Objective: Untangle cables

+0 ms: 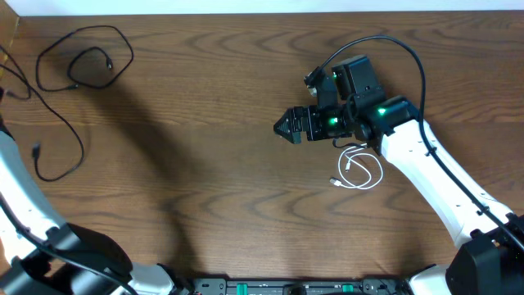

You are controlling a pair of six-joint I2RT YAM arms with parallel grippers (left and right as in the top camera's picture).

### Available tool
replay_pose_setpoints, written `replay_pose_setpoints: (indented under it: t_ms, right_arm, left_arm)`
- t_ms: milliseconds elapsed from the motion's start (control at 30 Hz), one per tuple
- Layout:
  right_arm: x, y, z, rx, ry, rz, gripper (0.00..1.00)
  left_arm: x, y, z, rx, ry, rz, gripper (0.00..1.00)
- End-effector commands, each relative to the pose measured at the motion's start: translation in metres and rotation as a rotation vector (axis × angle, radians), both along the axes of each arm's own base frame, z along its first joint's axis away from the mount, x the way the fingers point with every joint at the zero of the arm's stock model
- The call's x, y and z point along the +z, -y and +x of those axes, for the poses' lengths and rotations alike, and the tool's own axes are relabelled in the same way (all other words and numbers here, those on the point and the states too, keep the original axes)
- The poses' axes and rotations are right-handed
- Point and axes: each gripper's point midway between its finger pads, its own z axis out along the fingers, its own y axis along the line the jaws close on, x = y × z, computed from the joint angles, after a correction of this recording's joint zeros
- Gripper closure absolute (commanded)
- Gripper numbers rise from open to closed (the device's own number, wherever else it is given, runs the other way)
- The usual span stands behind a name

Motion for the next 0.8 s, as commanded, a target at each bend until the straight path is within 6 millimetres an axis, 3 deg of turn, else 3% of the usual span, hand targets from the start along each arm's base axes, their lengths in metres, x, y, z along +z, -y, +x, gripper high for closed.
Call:
replay_pose_setpoints:
  t_ms: [0, 133, 200, 767]
  right_arm:
    - [0.005, -0.003, -0.001, 0.019, 0.026, -0.002, 0.01]
    - [0.005, -0.006, -0.003, 0.028, 0.026, -0.002, 0.01]
    - [0.005, -0.009, -0.005, 0.036, 0.026, -0.002, 0.01]
    - [0.003, -0.018, -0.013, 0.061, 0.033, -0.022, 0.01]
  left_arm:
    - [-0.039, -0.022, -0.035, 0.218, -0.177, -0.048, 0.92]
    - [-0.088, -0.029, -0.064, 0.4, -0.304, -0.191, 0.93]
    - [-0.115, -0.027, -0.068, 0.43, -0.359, -0.261, 0.93]
    - [-0.204, -0.023, -0.088, 0.473, -0.632, -0.379, 0.92]
